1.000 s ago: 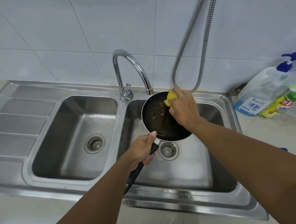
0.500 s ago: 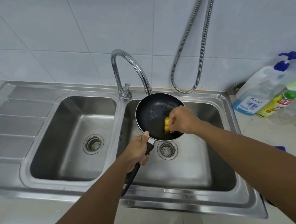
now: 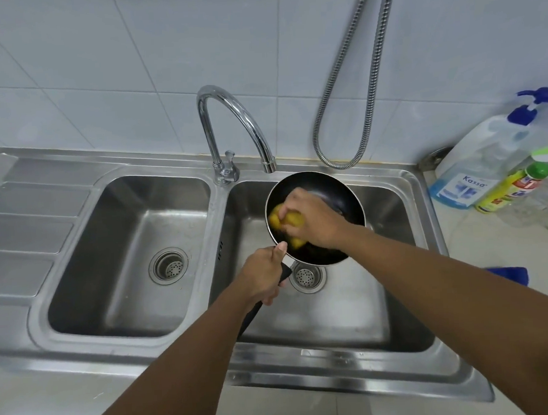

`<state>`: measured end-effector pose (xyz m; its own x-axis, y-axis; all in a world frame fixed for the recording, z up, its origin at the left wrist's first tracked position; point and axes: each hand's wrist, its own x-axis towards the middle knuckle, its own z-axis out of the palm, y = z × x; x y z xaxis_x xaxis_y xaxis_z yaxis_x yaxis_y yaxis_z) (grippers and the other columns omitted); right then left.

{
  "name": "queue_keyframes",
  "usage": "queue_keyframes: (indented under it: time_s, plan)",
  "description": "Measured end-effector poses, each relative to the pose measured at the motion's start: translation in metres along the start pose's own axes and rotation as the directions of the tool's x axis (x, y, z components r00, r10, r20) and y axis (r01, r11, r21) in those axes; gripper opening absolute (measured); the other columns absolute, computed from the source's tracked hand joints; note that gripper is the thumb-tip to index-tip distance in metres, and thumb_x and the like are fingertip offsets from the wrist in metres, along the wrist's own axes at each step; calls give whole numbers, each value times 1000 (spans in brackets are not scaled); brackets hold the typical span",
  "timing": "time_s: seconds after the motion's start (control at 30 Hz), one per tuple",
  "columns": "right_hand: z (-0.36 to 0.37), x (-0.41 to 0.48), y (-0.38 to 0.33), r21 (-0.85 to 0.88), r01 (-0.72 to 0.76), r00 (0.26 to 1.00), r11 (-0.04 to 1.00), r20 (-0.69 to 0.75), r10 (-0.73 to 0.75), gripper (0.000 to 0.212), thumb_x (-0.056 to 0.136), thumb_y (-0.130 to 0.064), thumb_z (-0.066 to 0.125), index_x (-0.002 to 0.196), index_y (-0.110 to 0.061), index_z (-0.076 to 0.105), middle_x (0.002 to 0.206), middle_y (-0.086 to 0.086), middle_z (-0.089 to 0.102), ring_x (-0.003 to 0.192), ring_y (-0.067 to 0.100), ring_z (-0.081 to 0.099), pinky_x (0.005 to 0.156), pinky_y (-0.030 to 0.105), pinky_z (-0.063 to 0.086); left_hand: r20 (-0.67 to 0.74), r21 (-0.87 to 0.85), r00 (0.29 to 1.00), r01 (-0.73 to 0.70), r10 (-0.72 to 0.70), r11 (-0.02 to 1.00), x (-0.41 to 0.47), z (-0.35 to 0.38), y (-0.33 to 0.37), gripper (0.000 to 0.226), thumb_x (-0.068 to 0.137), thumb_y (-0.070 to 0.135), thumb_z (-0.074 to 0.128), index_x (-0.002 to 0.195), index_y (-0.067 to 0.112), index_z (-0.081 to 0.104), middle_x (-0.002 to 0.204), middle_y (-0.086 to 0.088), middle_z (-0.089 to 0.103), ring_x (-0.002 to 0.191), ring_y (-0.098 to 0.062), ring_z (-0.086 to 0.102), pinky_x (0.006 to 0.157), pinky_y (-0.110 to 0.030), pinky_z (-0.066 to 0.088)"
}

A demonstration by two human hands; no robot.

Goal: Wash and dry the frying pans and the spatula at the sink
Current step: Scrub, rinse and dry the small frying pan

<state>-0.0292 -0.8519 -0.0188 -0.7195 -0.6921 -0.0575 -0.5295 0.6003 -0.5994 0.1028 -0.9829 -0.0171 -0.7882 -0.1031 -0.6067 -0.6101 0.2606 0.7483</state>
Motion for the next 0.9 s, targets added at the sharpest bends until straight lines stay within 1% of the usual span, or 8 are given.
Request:
queue_keyframes:
  time_s: [0.07, 0.17, 0.33, 0.47, 0.63, 0.7, 0.83, 0.9]
  plan:
    - [1, -14, 6, -34, 19, 993, 999, 113, -15, 15, 78, -11, 77, 91, -17, 73, 100, -4, 52, 90, 11, 54, 85, 25, 43, -36, -78, 998, 42, -45, 996, 4, -4, -2, 50, 109, 53, 30, 119, 12, 57, 77, -12, 57, 43, -14, 40, 39, -22, 34]
    - [-16, -27, 27, -263, -60, 983, 963, 150, 102, 7, 80, -6, 70, 85, -11, 71, 100, 1, 53, 95, 19, 55, 85, 30, 45, -26, -127, 993, 111, -116, 986, 9, -12, -9, 54, 107, 58, 31, 130, 15, 55, 79, -14, 56, 46, -13, 39, 39, -21, 33]
    - [-45, -9, 57, -526, -118, 992, 842, -34, 118, 16, 93, -15, 62, 96, -3, 72, 113, 14, 56, 104, 34, 53, 85, 42, 45, 46, -81, 996, 78, -75, 994, 9, 1, -7, 55, 107, 58, 32, 131, 15, 57, 76, -14, 57, 44, -13, 39, 40, -21, 33]
    - [-32, 16, 42, -244, -98, 976, 965, -212, 46, 9, 87, -3, 65, 94, -7, 70, 106, 11, 49, 93, 30, 54, 78, 41, 49, 44, -2, 998, 38, -38, 999, 13, 15, 3, 51, 108, 54, 32, 122, 14, 61, 73, -12, 57, 42, -15, 40, 40, -22, 34]
    - [2, 11, 16, -6, 51, 997, 999, -58, -51, 18, 77, -7, 77, 91, -18, 72, 103, 1, 60, 93, 18, 59, 85, 30, 45, 1, -18, 999, 52, -52, 999, 17, 10, 3, 51, 108, 53, 33, 120, 11, 61, 71, -11, 55, 41, -17, 39, 40, -21, 33]
    - [6, -4, 14, 1, 88, 993, 996, 79, -88, 15, 77, -5, 75, 87, -17, 74, 101, 1, 66, 95, 19, 62, 91, 31, 48, -20, -87, 997, 78, -80, 993, 18, 4, 0, 53, 108, 53, 32, 120, 9, 59, 72, -12, 55, 40, -15, 38, 39, -20, 31]
    - [-2, -28, 45, -164, 23, 976, 986, 217, 13, 18, 76, 3, 67, 77, -13, 75, 96, 0, 71, 92, 19, 61, 89, 10, 38, -16, -172, 989, 145, -149, 974, 17, -3, -7, 54, 108, 54, 33, 120, 7, 57, 76, -14, 55, 40, -13, 38, 38, -20, 31]
    - [-11, -27, 68, -264, -82, 982, 961, 145, 123, 19, 80, 1, 64, 81, -15, 73, 99, 5, 68, 95, 23, 60, 93, 27, 46, 4, -160, 988, 152, -153, 975, 16, -2, -8, 52, 107, 57, 33, 118, 12, 57, 75, -13, 55, 41, -13, 38, 38, -19, 31]
